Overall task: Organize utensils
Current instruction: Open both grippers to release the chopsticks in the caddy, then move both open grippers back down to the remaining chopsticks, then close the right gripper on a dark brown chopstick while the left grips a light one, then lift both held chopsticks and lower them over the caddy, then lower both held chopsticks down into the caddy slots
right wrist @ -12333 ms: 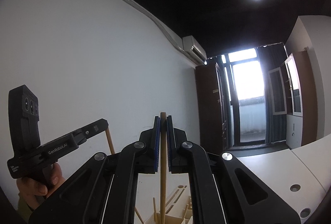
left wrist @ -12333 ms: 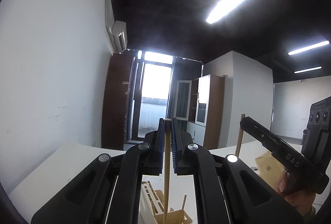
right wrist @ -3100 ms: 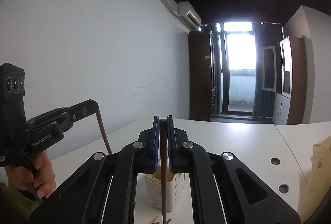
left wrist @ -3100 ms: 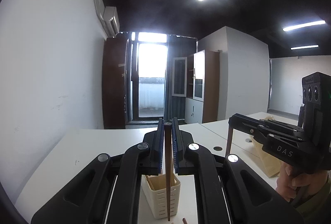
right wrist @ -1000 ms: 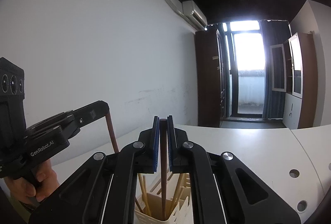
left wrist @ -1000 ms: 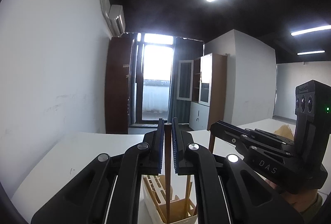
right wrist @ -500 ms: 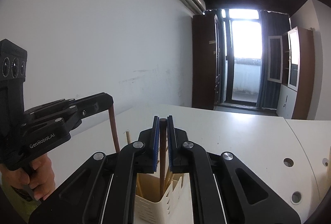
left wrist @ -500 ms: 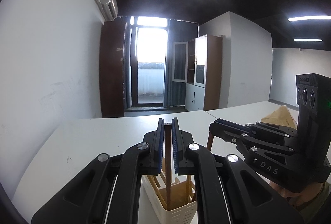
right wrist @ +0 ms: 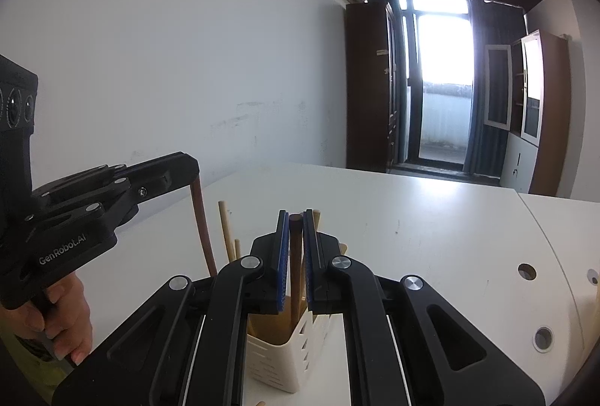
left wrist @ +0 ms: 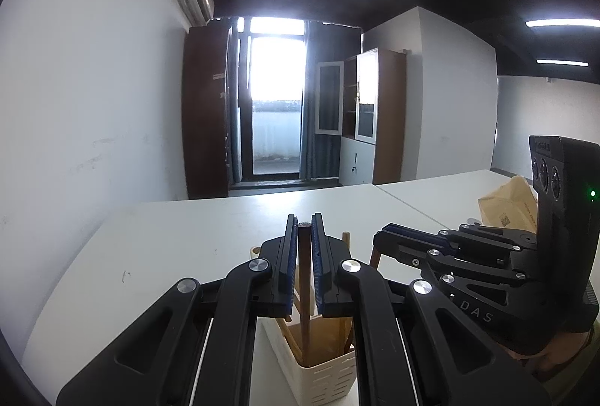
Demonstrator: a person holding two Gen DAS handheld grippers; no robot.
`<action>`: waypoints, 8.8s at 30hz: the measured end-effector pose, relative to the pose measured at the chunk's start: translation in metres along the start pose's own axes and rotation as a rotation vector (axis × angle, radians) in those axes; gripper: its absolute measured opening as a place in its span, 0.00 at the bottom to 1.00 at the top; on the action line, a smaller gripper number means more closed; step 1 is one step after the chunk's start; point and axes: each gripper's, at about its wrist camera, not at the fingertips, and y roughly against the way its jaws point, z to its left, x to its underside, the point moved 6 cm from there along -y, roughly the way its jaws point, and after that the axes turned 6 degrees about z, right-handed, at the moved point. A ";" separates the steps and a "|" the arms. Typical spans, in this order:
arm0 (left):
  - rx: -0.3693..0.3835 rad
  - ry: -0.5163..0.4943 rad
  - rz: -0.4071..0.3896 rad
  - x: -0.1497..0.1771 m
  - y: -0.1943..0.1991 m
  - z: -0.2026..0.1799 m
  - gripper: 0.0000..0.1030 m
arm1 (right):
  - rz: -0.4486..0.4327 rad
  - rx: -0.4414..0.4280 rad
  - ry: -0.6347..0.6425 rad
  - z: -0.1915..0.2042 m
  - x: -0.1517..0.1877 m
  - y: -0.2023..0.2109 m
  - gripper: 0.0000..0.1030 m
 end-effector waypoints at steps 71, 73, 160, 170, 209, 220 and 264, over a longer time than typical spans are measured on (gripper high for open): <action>-0.006 0.043 0.251 0.140 0.023 -0.005 0.46 | 0.365 0.080 -0.093 0.007 0.164 -0.041 0.57; -0.007 0.038 0.265 0.146 0.020 -0.005 0.46 | 0.394 0.080 -0.091 0.008 0.172 -0.047 0.57; -0.047 0.014 0.527 0.185 -0.041 -0.010 0.06 | 0.406 0.063 -0.116 0.002 0.182 -0.045 0.08; -0.027 0.059 0.313 0.135 0.011 -0.002 0.06 | 0.225 0.032 -0.103 0.014 0.131 -0.001 0.08; -0.029 -0.029 -0.042 -0.013 0.091 -0.029 0.06 | -0.093 -0.011 0.003 0.033 -0.011 0.071 0.07; -0.019 0.007 -0.171 -0.032 0.087 -0.026 0.06 | -0.223 -0.055 -0.034 0.022 -0.028 0.096 0.07; -0.056 0.013 -0.080 -0.004 0.015 -0.022 0.06 | -0.156 -0.043 -0.047 0.012 -0.013 0.027 0.08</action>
